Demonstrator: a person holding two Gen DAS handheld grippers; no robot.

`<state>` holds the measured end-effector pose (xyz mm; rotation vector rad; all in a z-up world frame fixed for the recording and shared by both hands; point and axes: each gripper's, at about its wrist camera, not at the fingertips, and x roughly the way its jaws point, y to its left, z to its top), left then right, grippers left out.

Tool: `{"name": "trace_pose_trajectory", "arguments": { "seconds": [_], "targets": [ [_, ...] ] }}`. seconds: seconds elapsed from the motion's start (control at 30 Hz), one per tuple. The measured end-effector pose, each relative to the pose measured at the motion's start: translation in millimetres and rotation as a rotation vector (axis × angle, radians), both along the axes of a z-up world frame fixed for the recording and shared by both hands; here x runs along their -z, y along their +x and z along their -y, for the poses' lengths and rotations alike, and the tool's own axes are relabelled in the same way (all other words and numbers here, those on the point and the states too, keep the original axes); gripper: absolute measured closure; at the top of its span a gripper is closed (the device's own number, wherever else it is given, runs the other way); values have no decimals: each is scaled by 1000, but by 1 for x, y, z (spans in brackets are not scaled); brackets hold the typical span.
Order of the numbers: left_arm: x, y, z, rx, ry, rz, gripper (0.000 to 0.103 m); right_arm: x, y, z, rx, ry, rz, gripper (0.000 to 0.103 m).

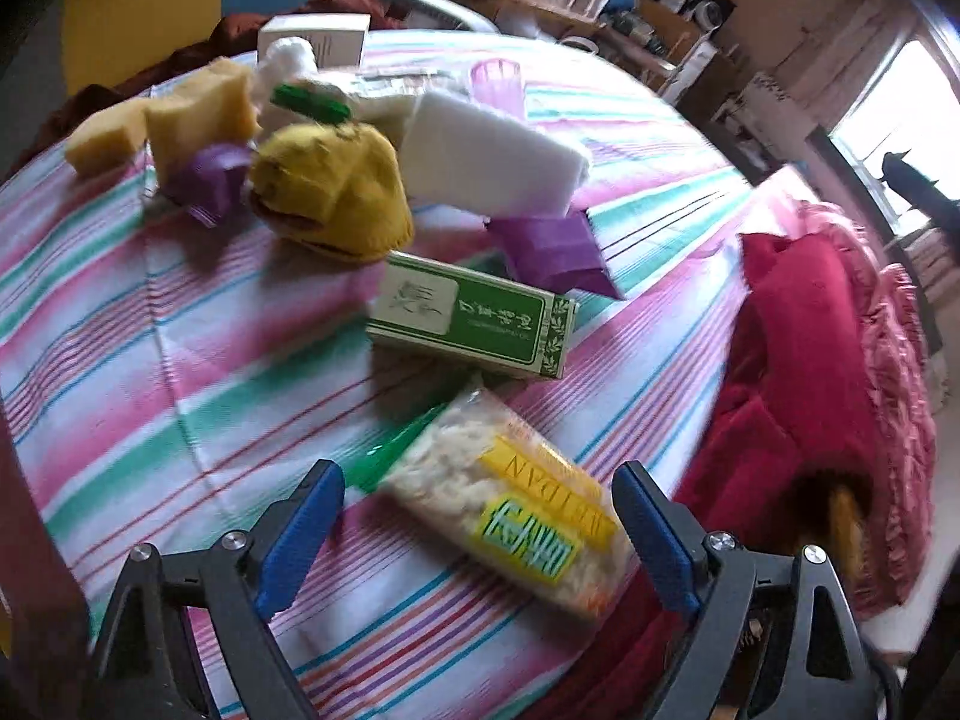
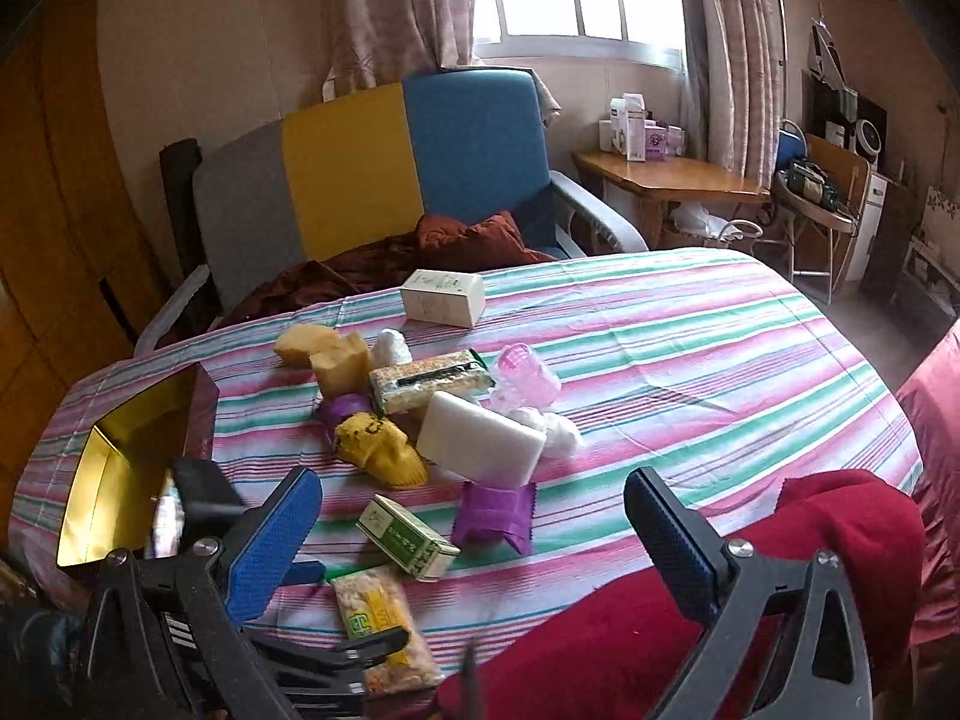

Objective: Organize objects
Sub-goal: 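Grasp the snack bag with the left tool while the right tool grasps the green box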

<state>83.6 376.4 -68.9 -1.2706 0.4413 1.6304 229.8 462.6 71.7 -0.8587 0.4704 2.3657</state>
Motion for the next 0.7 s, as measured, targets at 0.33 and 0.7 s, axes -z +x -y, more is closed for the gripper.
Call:
{"name": "trace_pose_trajectory", "arguments": {
  "seconds": [0.33,0.7],
  "targets": [
    [0,7,40,90,42,-163,24,24,-22,-7,-117,-52,119,0],
    [3,-16,85,54,78,-181,22,99,-116,25,-454,-1,549,16]
  ]
}}
